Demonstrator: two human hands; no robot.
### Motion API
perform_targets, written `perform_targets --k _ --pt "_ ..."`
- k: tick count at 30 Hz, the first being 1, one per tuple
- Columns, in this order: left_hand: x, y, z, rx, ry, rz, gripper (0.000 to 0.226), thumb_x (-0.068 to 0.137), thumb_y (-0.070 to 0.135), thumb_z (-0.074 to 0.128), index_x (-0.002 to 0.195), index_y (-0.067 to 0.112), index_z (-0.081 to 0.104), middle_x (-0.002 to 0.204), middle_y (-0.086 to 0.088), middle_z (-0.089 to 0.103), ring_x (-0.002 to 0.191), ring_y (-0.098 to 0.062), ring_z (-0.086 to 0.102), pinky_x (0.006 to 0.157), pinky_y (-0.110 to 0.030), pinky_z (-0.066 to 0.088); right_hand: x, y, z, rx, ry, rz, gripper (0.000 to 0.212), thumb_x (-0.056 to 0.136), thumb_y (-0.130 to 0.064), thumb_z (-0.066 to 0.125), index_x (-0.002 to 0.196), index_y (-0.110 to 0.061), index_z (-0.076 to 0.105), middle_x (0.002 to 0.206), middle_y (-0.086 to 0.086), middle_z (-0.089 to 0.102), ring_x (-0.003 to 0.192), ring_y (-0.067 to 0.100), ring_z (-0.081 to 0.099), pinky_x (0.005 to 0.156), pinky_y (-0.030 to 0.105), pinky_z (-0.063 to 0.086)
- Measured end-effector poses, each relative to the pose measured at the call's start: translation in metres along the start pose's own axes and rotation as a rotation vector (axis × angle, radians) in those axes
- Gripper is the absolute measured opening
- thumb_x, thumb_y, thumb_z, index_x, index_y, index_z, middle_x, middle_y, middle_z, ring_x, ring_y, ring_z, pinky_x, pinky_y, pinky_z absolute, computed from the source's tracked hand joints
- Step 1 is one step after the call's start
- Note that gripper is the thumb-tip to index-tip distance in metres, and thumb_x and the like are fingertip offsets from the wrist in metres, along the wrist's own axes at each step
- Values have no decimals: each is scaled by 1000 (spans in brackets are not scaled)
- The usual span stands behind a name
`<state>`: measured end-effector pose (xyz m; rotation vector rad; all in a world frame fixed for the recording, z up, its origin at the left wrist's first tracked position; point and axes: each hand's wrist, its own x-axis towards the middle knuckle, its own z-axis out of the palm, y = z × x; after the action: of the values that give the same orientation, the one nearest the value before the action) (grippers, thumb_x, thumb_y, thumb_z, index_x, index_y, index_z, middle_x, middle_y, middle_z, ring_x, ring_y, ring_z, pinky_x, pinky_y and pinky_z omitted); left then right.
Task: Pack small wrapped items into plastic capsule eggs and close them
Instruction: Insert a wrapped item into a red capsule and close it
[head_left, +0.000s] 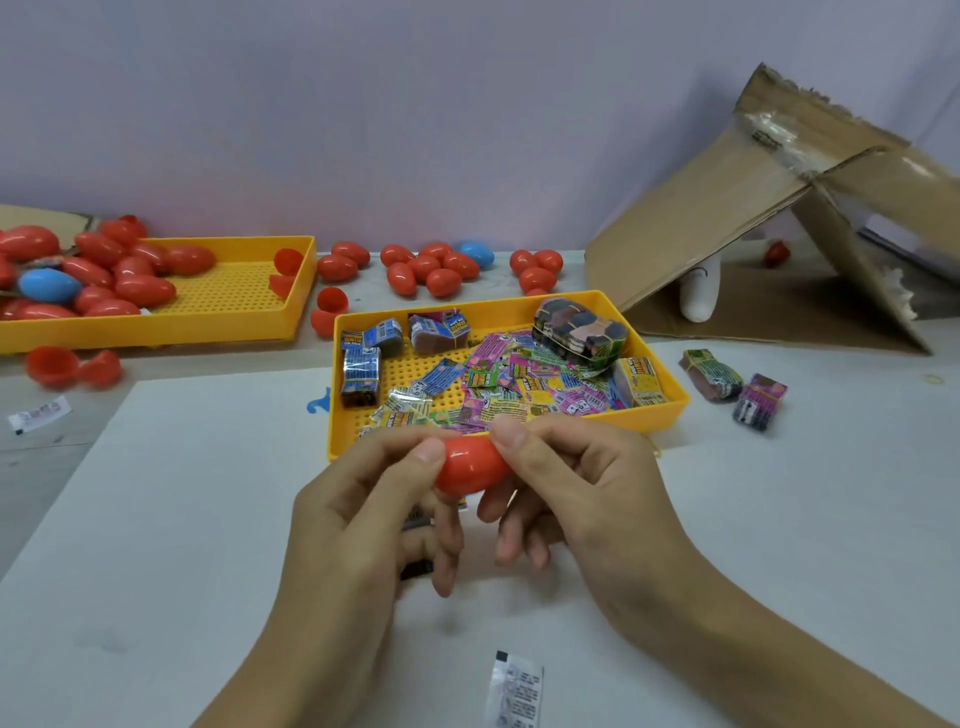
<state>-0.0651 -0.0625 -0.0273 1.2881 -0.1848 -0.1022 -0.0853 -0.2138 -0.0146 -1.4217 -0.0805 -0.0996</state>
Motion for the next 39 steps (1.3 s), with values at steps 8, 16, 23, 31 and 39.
perform_targets --k 8,16,23,31,39 --pt "4 0 1 -77 59 -100 50 68 63 64 81 16 72 57 -20 54 33 -25 46 36 -23 40 -2 1 0 4 16 -52 15 85 -25 70 94 -13 74 76 7 74 57 16 68 43 22 48" --pt "6 1 1 -110 99 -135 51 75 60 59 78 11 72 56 -20 53 31 -25 46 35 -25 42 -2 7 -1 -103 8 -86 27 78 -14 76 103 -26 74 97 -2 74 79 11 67 54 21 51" --pt "1 3 3 -37 94 11 53 58 59 82 83 13 73 52 -17 49 35 -23 44 38 -23 40 -3 10 -1 -139 -35 -163 27 79 -5 73 100 -21 78 103 -7 71 85 9 63 64 25 52" --pt "-6 1 8 32 43 171 34 59 31 77 92 21 75 80 -16 71 53 -22 60 49 -27 50 0 3 -1 32 57 41 30 89 -38 57 91 -15 76 64 4 64 48 15 54 36 22 38" --pt "-6 0 5 132 -42 275 31 62 19 77 92 26 77 98 -9 71 87 -20 69 68 -22 55 -2 1 1 16 40 26 26 85 -38 69 77 -14 73 58 7 65 40 17 54 34 20 38"
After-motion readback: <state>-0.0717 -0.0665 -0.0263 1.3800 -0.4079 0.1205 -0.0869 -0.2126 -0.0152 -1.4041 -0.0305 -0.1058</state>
